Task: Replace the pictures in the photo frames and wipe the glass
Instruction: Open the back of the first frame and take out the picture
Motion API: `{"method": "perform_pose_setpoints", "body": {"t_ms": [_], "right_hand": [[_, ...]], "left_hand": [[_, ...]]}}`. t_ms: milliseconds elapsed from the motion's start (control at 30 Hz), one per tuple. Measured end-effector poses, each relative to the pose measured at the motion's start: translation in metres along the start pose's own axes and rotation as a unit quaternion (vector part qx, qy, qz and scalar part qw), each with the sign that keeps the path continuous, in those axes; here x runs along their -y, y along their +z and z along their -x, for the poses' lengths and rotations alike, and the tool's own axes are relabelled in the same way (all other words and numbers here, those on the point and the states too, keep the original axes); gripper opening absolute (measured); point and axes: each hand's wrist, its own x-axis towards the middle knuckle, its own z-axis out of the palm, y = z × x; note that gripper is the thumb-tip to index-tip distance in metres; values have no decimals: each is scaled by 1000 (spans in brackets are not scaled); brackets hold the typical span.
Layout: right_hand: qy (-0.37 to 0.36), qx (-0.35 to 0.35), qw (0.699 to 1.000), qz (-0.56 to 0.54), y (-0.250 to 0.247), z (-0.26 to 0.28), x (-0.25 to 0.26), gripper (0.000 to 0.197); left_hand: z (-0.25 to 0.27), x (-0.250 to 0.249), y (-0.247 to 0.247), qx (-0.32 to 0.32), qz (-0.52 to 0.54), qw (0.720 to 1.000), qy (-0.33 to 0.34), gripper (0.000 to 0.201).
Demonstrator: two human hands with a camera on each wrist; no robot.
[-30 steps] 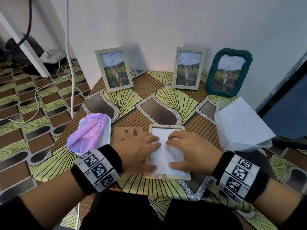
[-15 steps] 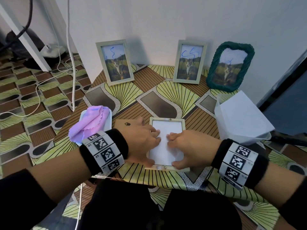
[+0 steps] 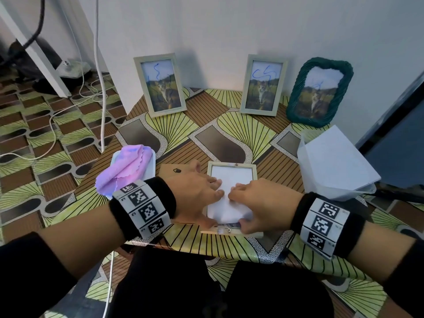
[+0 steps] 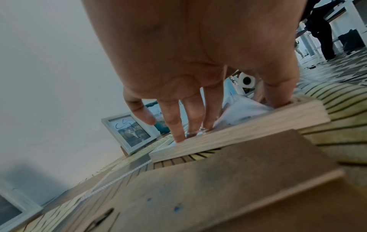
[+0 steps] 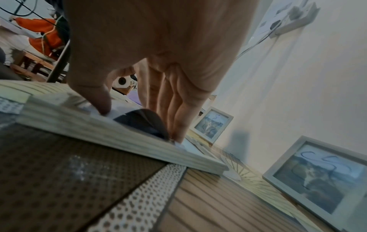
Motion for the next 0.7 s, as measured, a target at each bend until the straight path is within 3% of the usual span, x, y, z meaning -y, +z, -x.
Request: {"method": "perform_pose_setpoints", "body": {"t_ms": [300, 367, 500, 700], "right_hand": [[53, -107, 976, -180, 7, 11, -26, 40], [58, -113, 969, -212, 7, 11, -28, 45], [45, -78, 980, -178, 11, 9, -22, 67], [34, -94, 976, -193, 16, 14, -21, 45]], "left_hand": [[8, 2, 13, -76, 68, 995, -15, 79], [8, 1, 11, -93, 61, 994, -2, 74], [10, -1, 5, -105, 67, 992, -17, 70], [18, -4, 10, -182, 98, 975, -76, 64]]}}
